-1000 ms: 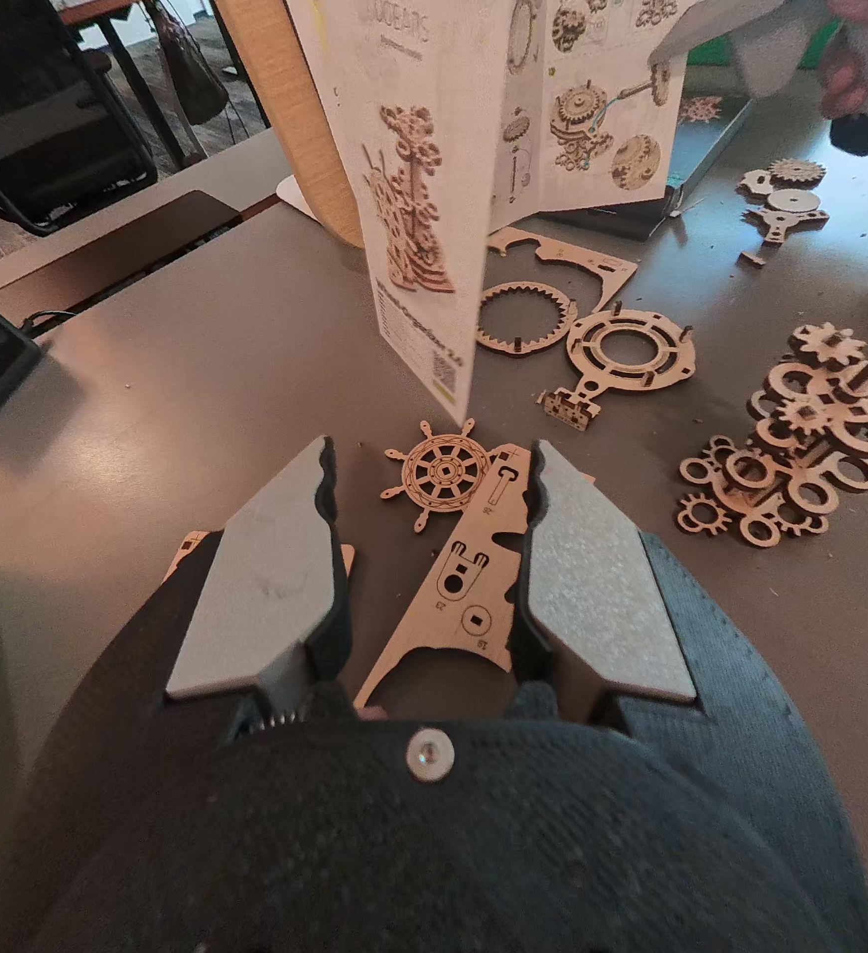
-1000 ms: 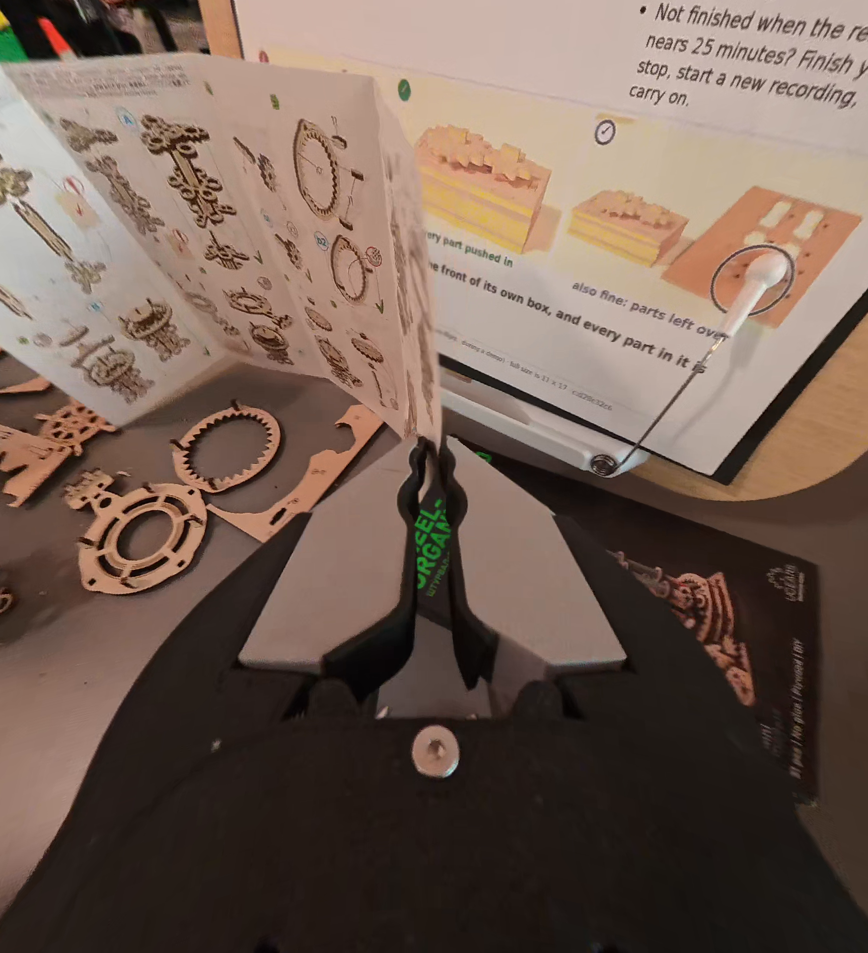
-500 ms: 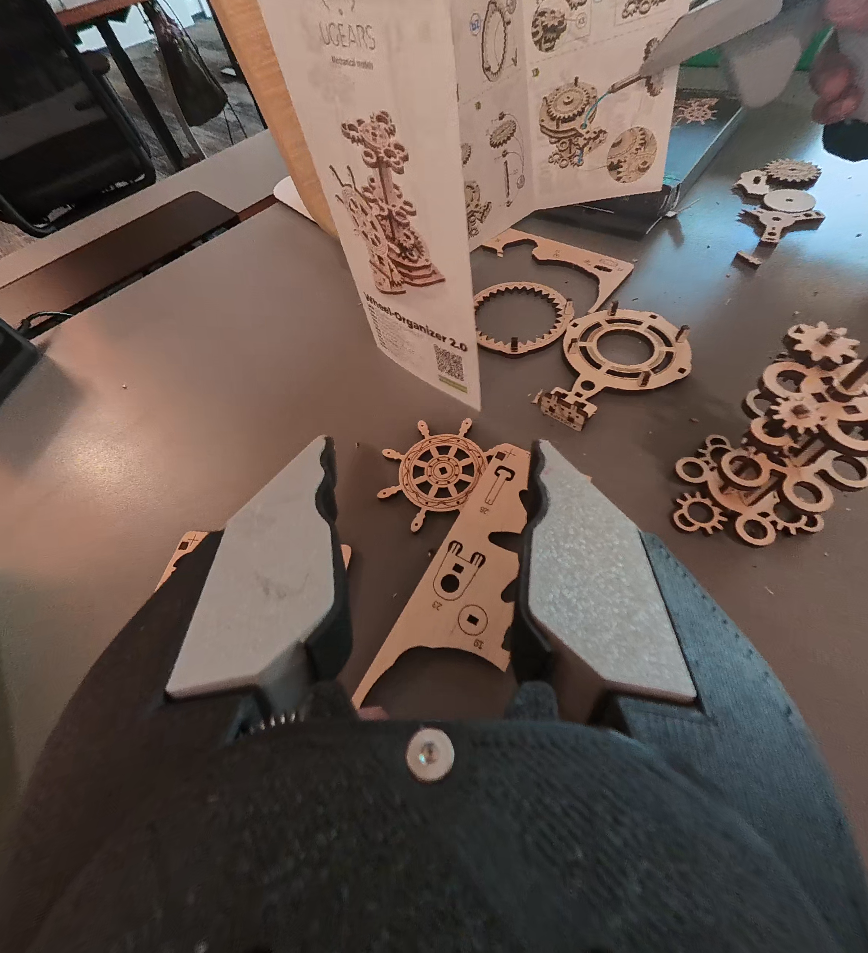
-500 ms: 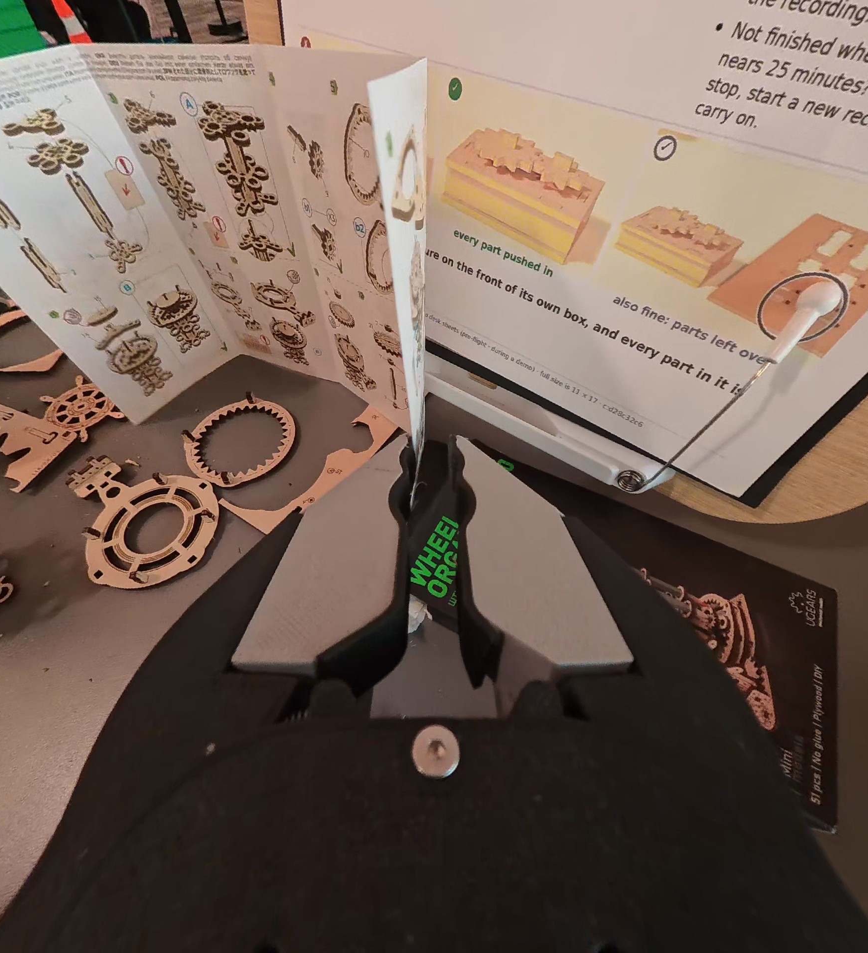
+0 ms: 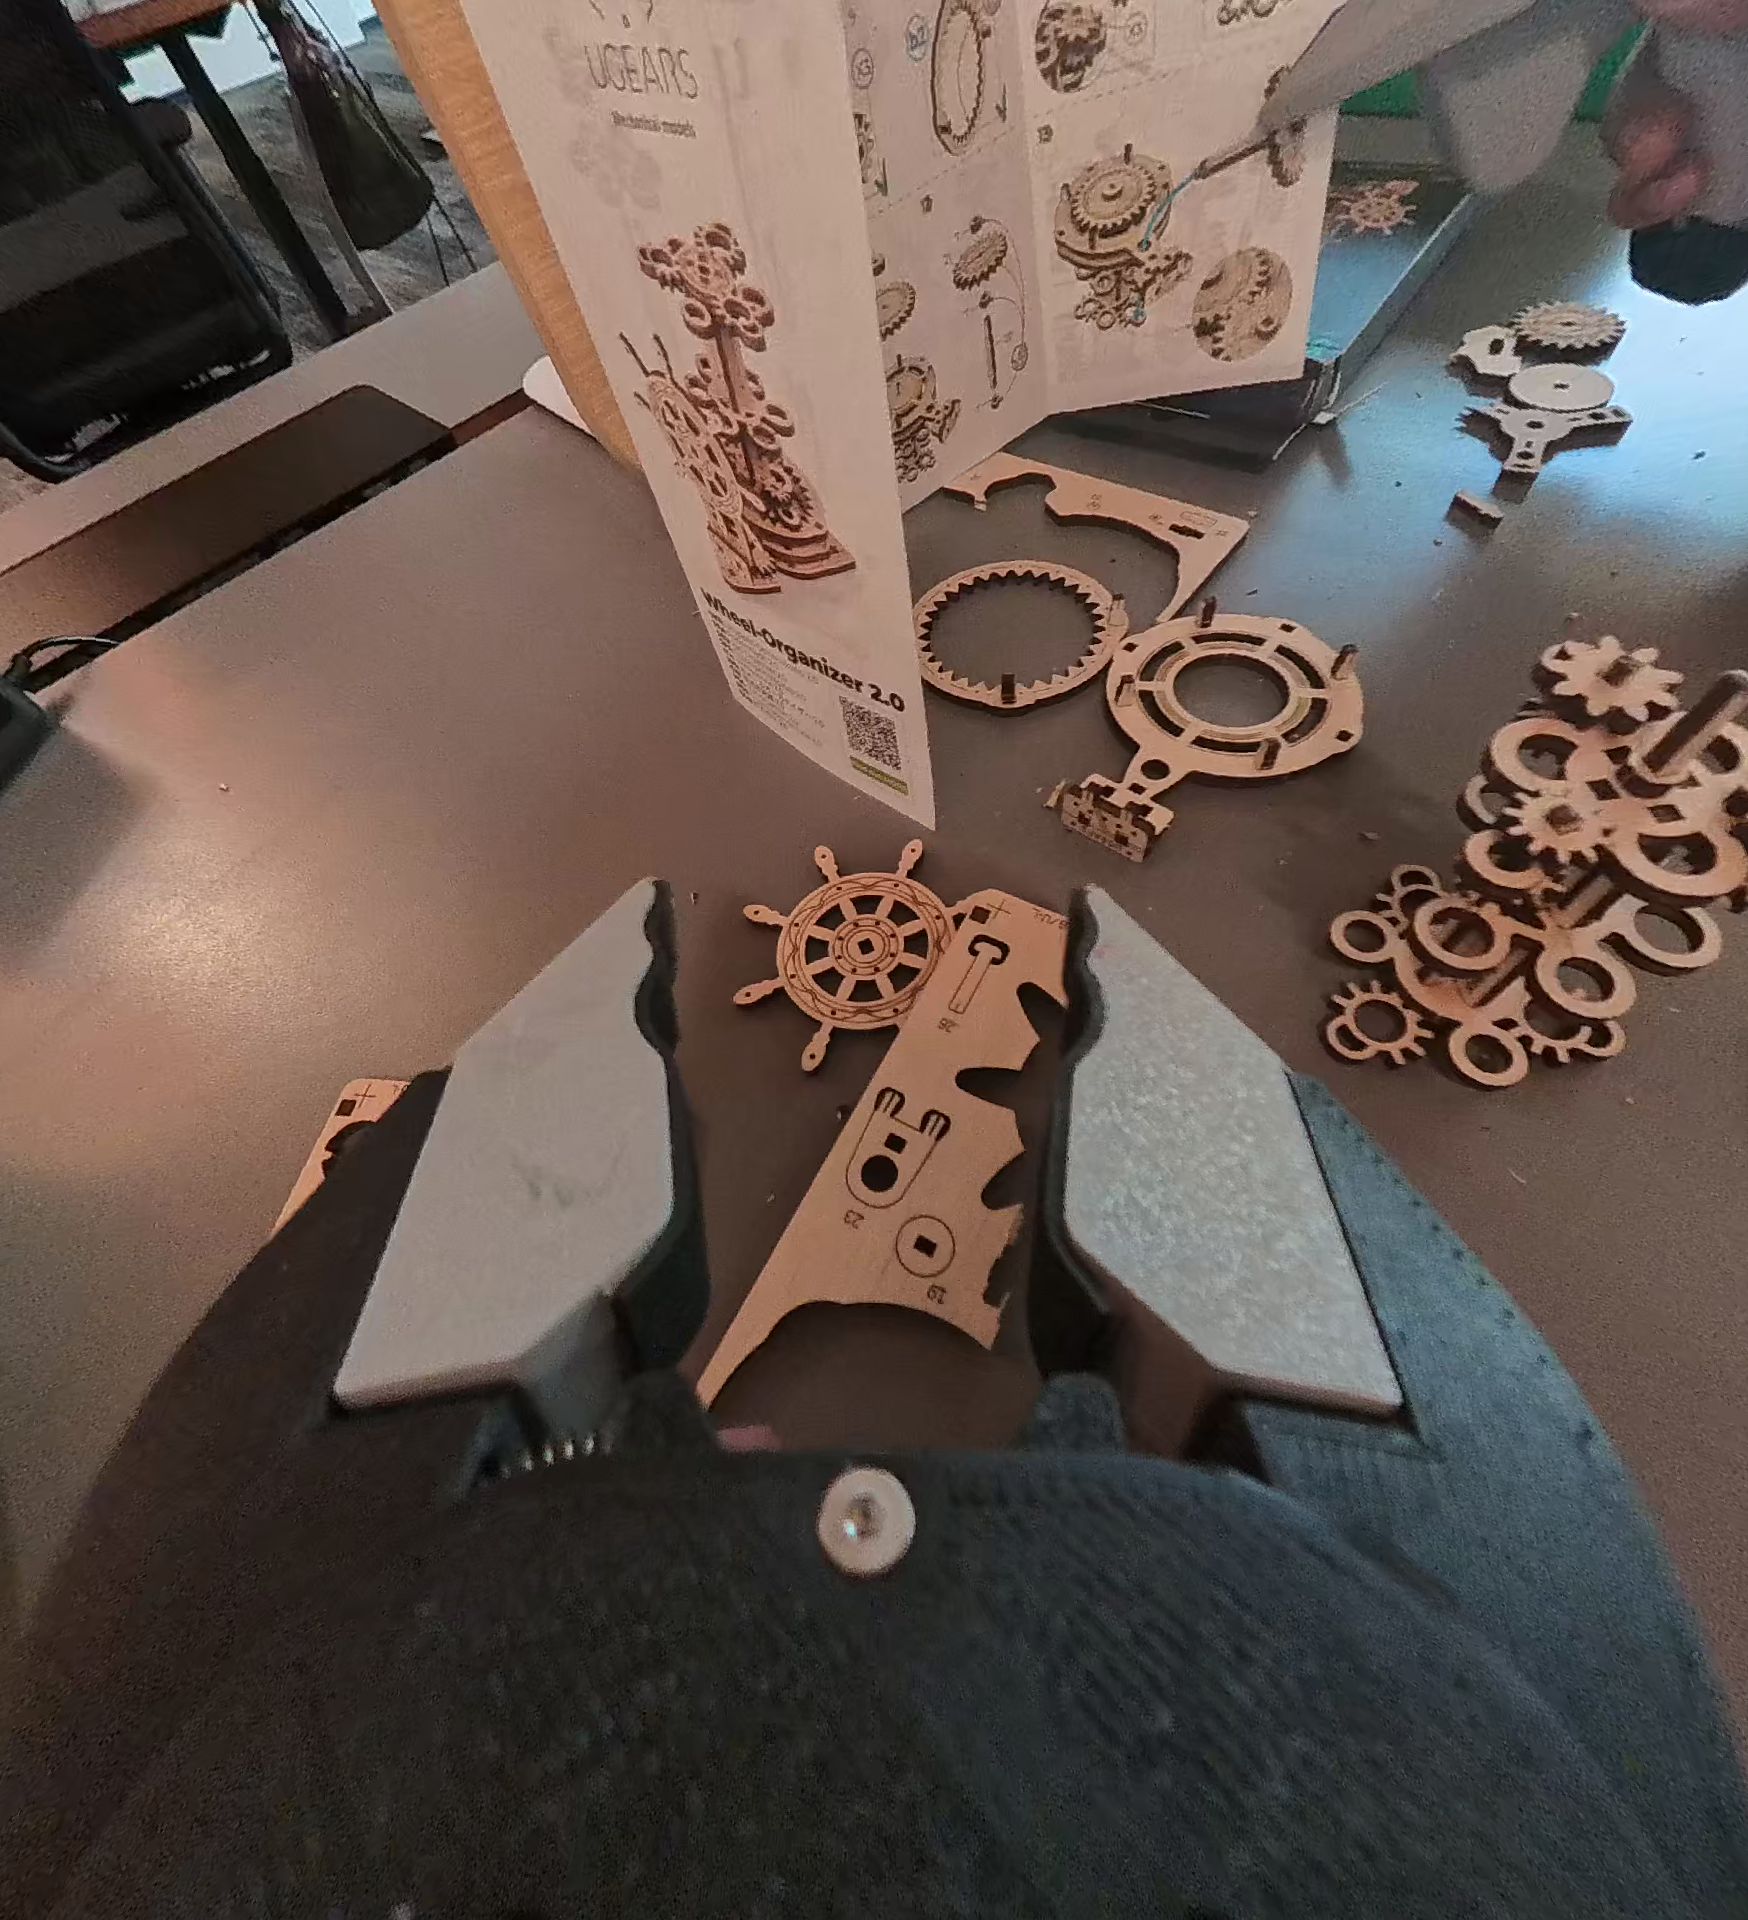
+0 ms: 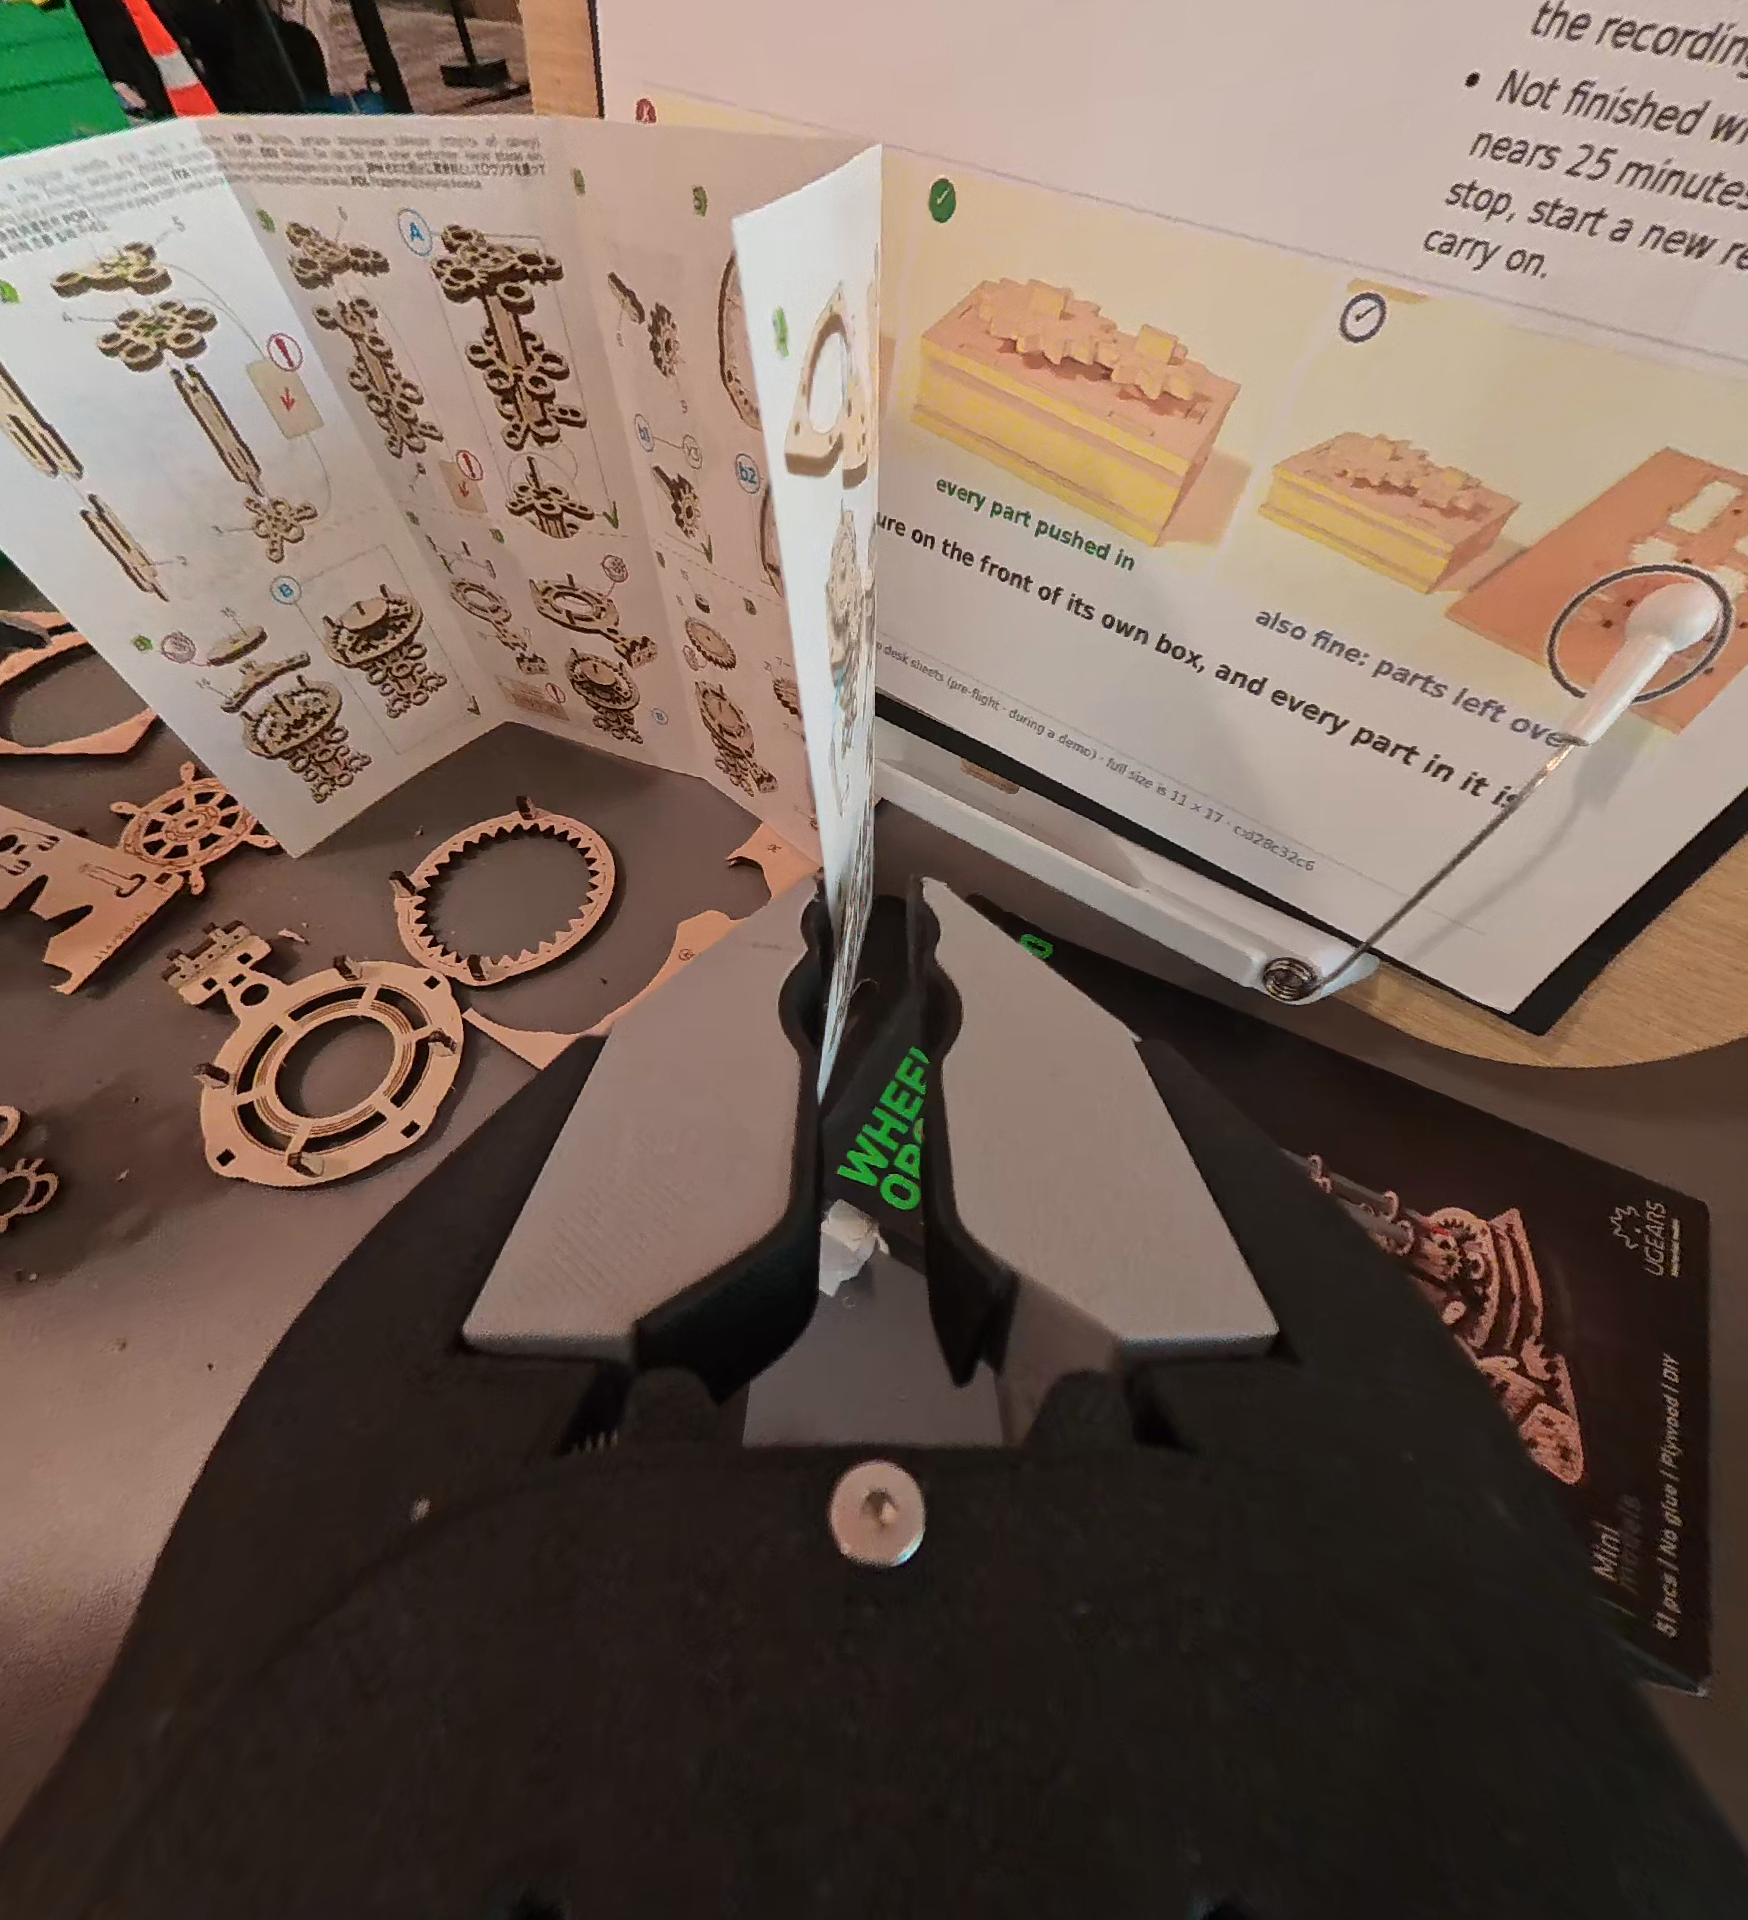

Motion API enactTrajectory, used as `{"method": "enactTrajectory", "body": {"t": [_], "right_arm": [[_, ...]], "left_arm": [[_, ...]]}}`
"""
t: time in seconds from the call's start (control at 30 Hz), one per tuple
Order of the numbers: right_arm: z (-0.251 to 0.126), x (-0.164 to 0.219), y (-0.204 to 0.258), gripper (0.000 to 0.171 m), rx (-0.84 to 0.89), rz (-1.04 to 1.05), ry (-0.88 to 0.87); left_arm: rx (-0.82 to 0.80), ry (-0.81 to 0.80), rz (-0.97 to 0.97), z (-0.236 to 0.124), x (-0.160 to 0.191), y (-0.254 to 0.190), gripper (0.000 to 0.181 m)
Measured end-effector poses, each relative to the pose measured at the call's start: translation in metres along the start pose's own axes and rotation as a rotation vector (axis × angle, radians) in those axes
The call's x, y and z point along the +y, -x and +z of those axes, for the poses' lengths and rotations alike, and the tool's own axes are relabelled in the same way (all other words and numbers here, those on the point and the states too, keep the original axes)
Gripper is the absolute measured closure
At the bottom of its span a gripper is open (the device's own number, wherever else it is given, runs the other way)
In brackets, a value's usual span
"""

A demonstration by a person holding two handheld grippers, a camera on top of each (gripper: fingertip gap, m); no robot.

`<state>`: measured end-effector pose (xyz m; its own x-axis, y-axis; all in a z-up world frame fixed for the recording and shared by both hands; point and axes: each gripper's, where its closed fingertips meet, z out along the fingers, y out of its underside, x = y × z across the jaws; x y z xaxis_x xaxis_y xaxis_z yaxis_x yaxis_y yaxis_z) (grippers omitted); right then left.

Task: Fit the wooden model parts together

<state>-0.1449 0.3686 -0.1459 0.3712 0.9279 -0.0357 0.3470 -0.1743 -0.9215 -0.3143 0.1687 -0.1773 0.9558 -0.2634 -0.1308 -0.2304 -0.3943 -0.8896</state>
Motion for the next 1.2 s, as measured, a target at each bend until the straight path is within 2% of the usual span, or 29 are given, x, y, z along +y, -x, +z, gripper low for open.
{"method": "enactTrajectory", "body": {"t": [0.03,0.43,0.87,0.97,1.1,1.2], "right_arm": [[0.0,0.0,0.001,0.161,0.001,-0.003,0.004],[0.001,0.0,0.007,0.158,0.008,-0.041,0.016],[-0.035,-0.019,0.016,0.13,-0.022,-0.089,-0.132],[-0.042,-0.017,0.017,0.13,-0.035,-0.093,-0.154],[-0.047,-0.008,0.046,0.135,-0.142,-0.147,-0.141],[-0.039,0.015,0.079,0.139,-0.261,-0.204,-0.046]], "left_arm": [[0.002,-0.001,-0.001,0.0,0.0,0.0,0.108],[-0.004,0.007,0.008,0.0,0.001,0.0,0.109],[-0.032,0.0,-0.033,-0.002,0.003,0.011,0.109],[-0.034,-0.001,-0.05,-0.002,0.005,0.013,0.109],[-0.039,0.005,-0.046,-0.002,0.006,0.014,0.11],[-0.031,0.008,-0.04,-0.001,0.006,0.011,0.109]]}}
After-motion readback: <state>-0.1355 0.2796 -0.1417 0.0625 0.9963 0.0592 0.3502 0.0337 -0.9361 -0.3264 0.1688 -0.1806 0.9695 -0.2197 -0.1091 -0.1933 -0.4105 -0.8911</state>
